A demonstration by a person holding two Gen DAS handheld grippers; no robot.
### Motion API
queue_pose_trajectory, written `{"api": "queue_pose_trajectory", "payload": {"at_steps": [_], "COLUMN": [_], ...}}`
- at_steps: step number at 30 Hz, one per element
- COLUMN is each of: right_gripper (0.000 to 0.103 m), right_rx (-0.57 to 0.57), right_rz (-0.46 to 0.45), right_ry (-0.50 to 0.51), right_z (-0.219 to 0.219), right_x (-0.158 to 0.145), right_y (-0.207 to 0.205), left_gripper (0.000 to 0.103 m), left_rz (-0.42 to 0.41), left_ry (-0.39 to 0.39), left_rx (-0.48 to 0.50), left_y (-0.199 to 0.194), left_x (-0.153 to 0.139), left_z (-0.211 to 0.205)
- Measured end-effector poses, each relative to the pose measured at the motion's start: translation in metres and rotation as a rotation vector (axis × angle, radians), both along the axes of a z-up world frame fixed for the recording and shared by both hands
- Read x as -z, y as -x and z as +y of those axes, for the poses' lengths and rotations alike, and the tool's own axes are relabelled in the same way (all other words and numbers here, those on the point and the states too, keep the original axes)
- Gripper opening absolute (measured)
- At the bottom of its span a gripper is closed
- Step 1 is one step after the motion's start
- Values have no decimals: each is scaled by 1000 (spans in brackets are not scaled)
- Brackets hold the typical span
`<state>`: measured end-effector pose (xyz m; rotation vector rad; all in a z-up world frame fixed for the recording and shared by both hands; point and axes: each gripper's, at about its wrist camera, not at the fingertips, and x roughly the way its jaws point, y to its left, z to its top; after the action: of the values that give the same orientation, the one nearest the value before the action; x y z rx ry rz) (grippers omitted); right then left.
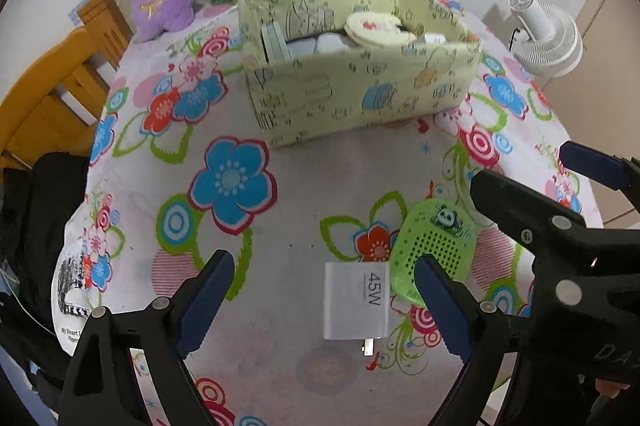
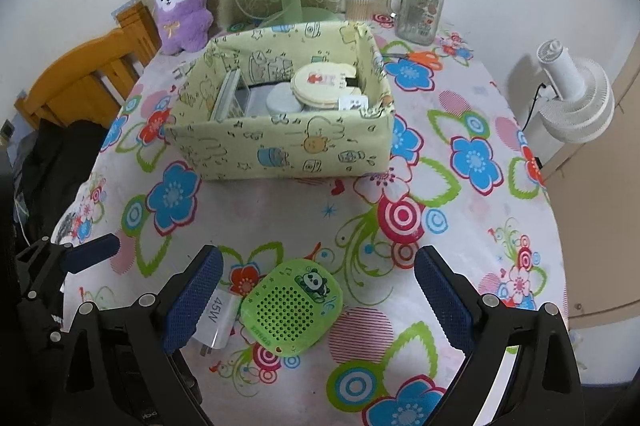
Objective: Organize rigid objects
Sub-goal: 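Grasp the white cube charger with the left tool while the right tool grasps the green speaker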
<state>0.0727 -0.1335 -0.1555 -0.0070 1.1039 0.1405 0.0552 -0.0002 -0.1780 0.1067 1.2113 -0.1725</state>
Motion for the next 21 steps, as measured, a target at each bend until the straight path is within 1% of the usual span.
{"api": "queue_pose_trajectory", "payload": {"at_steps": [6,9,11,16,21], "right_gripper": [98,98,98,98,98], "right_rx": [3,31,36,42,44], "right_rz": [30,24,35,63,87], "right_ry": [4,29,15,4,0], "right_z": [-1,-4,-7,-10,-13], "right_x": [20,28,34,46,56], "right_y": [3,4,3,4,6], "left_gripper": [90,89,87,86,86], "left_rz": [42,58,71,88,89], "left_ry": [-6,-16,-24,-20,-34], "left_rx": [-6,-13,-12,-4,19], "left_y": [2,3,3,4,6], "left_x": [19,26,32,38,42], "left_z": [0,1,1,-2,-9]}}
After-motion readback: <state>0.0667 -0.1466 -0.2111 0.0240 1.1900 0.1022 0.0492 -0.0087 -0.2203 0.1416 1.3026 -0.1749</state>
